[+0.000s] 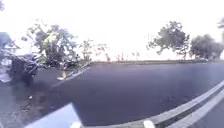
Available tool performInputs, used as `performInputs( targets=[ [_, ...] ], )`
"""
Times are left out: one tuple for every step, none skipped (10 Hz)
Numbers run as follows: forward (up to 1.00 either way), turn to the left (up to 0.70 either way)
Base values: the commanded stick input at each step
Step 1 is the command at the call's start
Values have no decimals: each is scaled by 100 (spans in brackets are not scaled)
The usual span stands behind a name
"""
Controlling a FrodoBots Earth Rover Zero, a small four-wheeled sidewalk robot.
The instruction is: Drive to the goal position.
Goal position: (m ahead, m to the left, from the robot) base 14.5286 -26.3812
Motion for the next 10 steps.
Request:
performInputs(
  targets=[
    [0, -50],
    [0, -50],
    [0, -50],
    [0, -50],
    [0, -50],
    [0, -50],
    [0, -50],
    [0, -50],
    [0, -50],
    [0, -50]
  ],
)
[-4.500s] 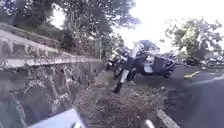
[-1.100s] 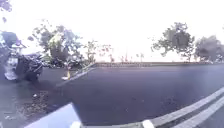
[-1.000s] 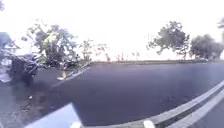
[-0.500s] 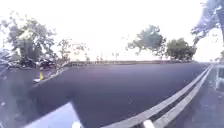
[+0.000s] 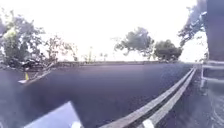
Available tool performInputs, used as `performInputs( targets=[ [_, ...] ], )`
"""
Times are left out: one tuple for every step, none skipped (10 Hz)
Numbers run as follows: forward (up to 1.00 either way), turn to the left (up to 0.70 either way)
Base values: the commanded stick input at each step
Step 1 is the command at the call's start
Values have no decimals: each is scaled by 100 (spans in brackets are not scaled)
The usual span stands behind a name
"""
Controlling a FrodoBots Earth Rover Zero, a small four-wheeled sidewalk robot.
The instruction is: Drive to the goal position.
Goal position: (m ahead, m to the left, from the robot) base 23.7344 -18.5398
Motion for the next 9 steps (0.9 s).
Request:
performInputs(
  targets=[
    [0, 0],
    [0, 0],
    [0, 0],
    [0, 0],
    [0, 0],
    [0, 0],
    [24, 0],
    [52, 0],
    [70, 0]
  ],
)
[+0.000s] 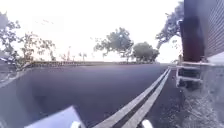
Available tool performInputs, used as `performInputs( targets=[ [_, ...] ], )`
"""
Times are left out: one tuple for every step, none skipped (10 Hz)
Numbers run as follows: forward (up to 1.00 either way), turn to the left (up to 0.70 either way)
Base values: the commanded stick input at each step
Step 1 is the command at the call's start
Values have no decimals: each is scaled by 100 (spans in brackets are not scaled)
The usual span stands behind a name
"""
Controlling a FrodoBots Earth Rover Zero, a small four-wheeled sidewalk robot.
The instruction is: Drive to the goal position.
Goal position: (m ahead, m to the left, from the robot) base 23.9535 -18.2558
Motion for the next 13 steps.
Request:
performInputs(
  targets=[
    [70, 0],
    [70, 0],
    [70, 0],
    [70, 0],
    [70, 0],
    [70, 0],
    [70, 0],
    [70, 0],
    [70, 0],
    [70, 0],
    [70, 0],
    [70, 0],
    [70, 0]
  ],
)
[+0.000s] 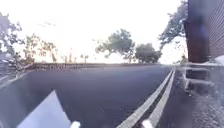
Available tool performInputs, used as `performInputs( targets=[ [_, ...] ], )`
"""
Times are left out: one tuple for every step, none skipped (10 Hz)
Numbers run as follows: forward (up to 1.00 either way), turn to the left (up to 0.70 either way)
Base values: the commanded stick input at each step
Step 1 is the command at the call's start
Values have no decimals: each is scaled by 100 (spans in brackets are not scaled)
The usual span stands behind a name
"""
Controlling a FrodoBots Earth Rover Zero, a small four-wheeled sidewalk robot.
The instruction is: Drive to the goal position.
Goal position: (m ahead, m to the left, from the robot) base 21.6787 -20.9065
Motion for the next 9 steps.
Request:
performInputs(
  targets=[
    [70, 0],
    [70, 0],
    [70, 0],
    [70, 0],
    [70, -2],
    [70, -8],
    [70, -13],
    [70, -35],
    [70, -35]
  ],
)
